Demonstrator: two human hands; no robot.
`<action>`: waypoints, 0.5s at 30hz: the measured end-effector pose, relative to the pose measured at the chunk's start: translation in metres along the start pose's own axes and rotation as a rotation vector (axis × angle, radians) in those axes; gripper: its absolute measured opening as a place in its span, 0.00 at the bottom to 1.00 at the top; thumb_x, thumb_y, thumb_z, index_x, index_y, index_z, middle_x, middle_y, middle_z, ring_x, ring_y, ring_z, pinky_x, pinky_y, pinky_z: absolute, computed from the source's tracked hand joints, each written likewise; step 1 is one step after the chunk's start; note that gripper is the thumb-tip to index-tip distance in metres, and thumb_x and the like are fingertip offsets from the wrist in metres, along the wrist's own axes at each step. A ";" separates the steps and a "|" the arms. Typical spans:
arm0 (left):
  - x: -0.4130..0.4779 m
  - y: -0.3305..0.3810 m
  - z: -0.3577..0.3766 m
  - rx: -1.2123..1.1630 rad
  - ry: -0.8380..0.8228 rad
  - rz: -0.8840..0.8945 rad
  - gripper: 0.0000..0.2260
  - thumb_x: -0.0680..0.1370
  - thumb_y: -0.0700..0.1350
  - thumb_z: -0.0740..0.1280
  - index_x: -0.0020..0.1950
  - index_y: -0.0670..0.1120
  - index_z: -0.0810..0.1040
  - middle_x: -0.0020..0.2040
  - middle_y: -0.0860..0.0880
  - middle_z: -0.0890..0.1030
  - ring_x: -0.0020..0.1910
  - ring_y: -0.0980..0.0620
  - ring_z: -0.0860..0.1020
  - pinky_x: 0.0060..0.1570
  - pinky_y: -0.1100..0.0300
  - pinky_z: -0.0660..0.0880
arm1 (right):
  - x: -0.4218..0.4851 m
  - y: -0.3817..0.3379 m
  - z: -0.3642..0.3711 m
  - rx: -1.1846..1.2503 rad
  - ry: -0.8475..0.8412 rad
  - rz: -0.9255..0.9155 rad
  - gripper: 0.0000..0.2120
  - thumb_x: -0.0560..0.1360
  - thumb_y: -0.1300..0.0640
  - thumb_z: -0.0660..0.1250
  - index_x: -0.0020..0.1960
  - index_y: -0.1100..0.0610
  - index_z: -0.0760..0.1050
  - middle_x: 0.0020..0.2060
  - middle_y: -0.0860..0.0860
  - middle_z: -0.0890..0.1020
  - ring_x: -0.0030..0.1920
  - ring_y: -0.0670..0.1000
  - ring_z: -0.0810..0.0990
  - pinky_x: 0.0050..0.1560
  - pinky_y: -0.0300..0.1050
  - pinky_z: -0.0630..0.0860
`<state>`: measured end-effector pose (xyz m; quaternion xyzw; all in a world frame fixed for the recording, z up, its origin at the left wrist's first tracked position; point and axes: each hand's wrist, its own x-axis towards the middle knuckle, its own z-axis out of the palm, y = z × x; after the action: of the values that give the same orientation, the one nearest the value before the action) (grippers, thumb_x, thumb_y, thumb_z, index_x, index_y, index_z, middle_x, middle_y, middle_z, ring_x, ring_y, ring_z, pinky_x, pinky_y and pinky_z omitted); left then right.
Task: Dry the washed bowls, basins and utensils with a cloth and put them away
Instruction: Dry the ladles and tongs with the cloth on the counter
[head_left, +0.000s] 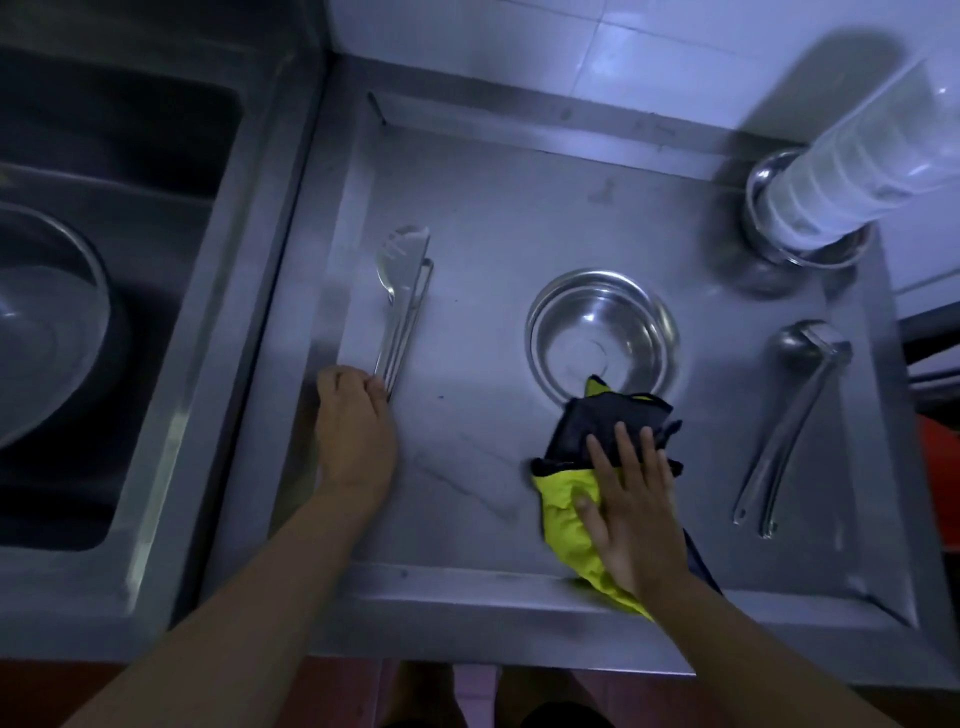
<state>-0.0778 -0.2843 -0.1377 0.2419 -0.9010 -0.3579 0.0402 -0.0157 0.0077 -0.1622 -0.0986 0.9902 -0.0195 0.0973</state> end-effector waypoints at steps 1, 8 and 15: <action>-0.001 0.000 0.000 0.014 -0.005 0.005 0.11 0.81 0.41 0.57 0.47 0.35 0.73 0.53 0.38 0.71 0.42 0.43 0.70 0.42 0.57 0.64 | -0.006 0.004 0.001 0.007 -0.001 0.037 0.29 0.80 0.38 0.43 0.76 0.51 0.55 0.75 0.58 0.58 0.76 0.61 0.49 0.73 0.58 0.49; -0.001 -0.002 -0.001 0.007 -0.040 0.009 0.09 0.81 0.40 0.57 0.50 0.35 0.73 0.54 0.37 0.72 0.49 0.38 0.72 0.48 0.49 0.68 | -0.026 -0.054 0.002 0.042 -0.041 0.060 0.31 0.77 0.35 0.48 0.75 0.49 0.55 0.75 0.60 0.57 0.75 0.63 0.46 0.70 0.61 0.48; -0.004 -0.003 -0.018 0.000 -0.051 0.081 0.13 0.81 0.41 0.58 0.61 0.36 0.71 0.61 0.38 0.71 0.57 0.43 0.72 0.52 0.61 0.66 | -0.009 -0.159 0.003 0.203 -0.170 -0.305 0.34 0.75 0.32 0.53 0.77 0.44 0.52 0.77 0.53 0.44 0.74 0.56 0.31 0.71 0.57 0.30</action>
<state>-0.0687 -0.2959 -0.1261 0.1960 -0.9108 -0.3619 0.0319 0.0244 -0.1468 -0.1541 -0.2382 0.9449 -0.1254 0.1861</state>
